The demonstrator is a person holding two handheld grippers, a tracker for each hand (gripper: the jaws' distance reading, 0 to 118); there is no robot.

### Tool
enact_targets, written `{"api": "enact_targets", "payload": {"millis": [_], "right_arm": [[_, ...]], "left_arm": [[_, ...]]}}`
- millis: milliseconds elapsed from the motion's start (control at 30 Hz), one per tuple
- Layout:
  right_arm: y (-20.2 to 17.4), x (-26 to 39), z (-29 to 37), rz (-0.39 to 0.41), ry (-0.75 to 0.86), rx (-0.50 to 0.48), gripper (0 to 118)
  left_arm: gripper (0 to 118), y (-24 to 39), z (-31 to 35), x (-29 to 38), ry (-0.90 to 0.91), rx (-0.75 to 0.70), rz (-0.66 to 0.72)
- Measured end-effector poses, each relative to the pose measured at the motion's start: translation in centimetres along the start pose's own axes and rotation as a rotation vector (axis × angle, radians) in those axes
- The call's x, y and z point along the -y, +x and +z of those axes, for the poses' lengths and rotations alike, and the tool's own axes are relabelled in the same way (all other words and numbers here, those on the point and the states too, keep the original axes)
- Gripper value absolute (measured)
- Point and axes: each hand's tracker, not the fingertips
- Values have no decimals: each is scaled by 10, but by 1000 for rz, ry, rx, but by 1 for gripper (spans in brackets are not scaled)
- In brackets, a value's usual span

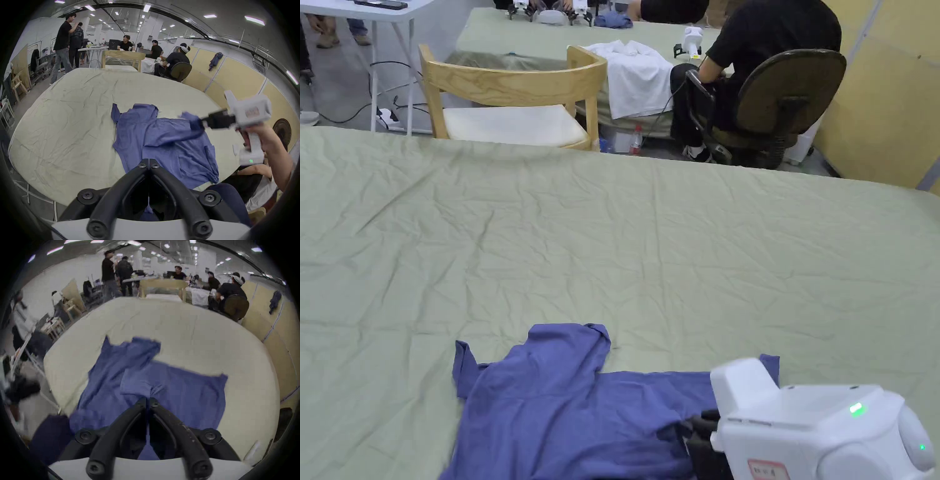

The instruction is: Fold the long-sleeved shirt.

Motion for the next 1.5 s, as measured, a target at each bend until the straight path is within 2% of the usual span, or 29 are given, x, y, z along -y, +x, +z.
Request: {"api": "enact_targets", "payload": {"millis": [133,200,233,300,333,367,400,433,467,500,533,567,633,700,733,767,833,900,933,967,1133,1200,1267,1300,1333,1367,1433,1467,1500], "right_arm": [[-14,65,-9,79,-159,41,5],[-16,87,-20,71,-224,34,6],[-17,94,-22,58,-218,36,16],[-20,103,-13,59,-140,62,96],[-20,104,-7,46,-97,77,118],[-21,102,8,9,-24,55,116],[-20,98,13,-1,-7,93,112],[-16,96,26,-61,23,84,113],[-15,93,36,-108,67,110,102],[-14,92,44,-142,83,103,77],[-13,91,51,-152,124,74,33],[-6,93,47,-159,155,66,3],[-9,96,55,-170,182,138,2],[-19,90,60,-87,175,41,2],[-19,91,61,-102,178,15,2],[-20,92,61,-135,181,-3,2],[-16,93,53,-163,170,-25,2],[-12,93,45,-185,155,-40,2],[-9,93,40,-195,145,-38,2],[-5,91,35,-205,133,-34,2],[14,88,19,-215,91,4,2],[22,84,15,-225,79,16,2],[34,80,7,-236,64,31,2],[40,75,4,-237,59,40,2],[47,69,1,-233,59,52,2],[56,63,-3,-240,65,71,2],[75,43,-12,-242,84,98,2],[91,28,-22,-248,107,121,10],[107,16,-34,-267,124,168,33]], "left_arm": [[0,-11,5,10,-7,1,0],[0,-12,7,13,-14,0,0],[0,-12,7,14,-18,-3,0],[0,-1,8,17,-28,-2,-3],[0,-1,9,18,-29,-1,-1],[0,1,10,17,-30,-2,2],[0,5,10,15,-31,-3,4],[0,6,10,15,-31,-5,5],[0,6,9,15,-31,-8,6],[0,6,7,15,-34,-10,8],[0,7,3,16,-41,-12,9],[0,8,-1,16,-49,-13,12],[0,6,-11,16,-65,-8,19],[0,5,-23,13,-76,-7,31],[0,0,-32,10,-84,-11,46],[13,-7,-42,5,-84,-12,74],[72,-21,-71,-10,-56,-26,121],[100,-37,-120,-30,-94,-73,104],[118,-47,-140,-33,-117,-155,100],[110,-54,-167,-44,-77,-181,85],[105,-72,-266,-64,-191,-257,-1],[78,-71,-285,-61,-206,-226,0],[67,-67,-287,-59,-236,-266,-73],[50,-63,-280,-63,-213,-264,-62],[17,-56,-269,-61,-172,-276,-70],[0,-54,-260,-62,-144,-282,-83],[0,-48,-245,-64,-136,-261,-69],[0,-50,-243,-68,-124,-219,-75],[0,-49,-235,-70,-110,-177,-51]]}}
